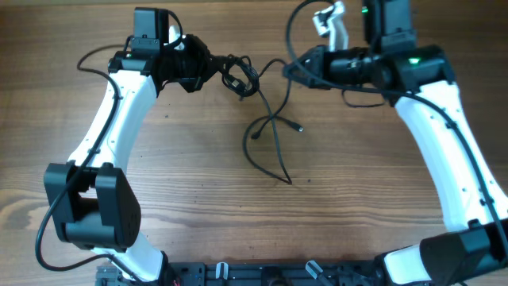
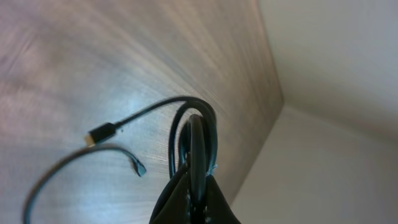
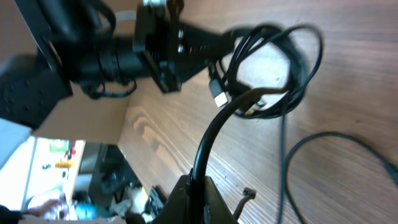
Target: Untangle cables
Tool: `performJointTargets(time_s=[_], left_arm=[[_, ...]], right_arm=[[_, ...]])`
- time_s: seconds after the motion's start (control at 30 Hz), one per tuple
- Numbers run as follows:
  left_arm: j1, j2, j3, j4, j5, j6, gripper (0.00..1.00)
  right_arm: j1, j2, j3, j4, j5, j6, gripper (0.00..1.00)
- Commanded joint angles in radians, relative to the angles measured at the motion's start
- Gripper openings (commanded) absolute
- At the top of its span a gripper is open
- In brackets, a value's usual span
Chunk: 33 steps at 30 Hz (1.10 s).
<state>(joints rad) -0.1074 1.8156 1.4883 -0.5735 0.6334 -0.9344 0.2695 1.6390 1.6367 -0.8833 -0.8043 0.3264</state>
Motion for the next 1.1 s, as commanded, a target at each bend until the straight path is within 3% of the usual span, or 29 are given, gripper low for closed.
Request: performJointTargets(time_s=[0.0,0.03,0.1,0.23,0.6,1.07], left_arm=[[0.006,-0.009,0.006,0.064,0.134,0.295,0.04],[0.006,-0.009,0.006,0.113,0.244,0.424,0.04],[0.007,-0.009,0.006,0.149,0.358,0.537,0.04],[0.011,-0.009,0.006,0.159,0.463,0.62,0.04],[0.013,-0.009,0.006,0.159,0.613,0.624,0.04],[0.0,-0.009,0.006,0.158,0.615,0.587,0.04]], right_arm=[[0.024,0.02,0.005,-0.005,0.003,-0.036,0.04],[0.024,0.02,0.005,-0.009,0.011,-0.036,0.04],[0.022,0.02,0.005,-0.013,0.02,-0.035,0.04],[0.022,0.02,0.005,-0.019,0.034,-0.035,0.05],[0.025,0.043,0.005,-0.003,0.112,-0.027,0.04],[0.098,0.148,0.005,0.13,0.069,0.037,0.04]])
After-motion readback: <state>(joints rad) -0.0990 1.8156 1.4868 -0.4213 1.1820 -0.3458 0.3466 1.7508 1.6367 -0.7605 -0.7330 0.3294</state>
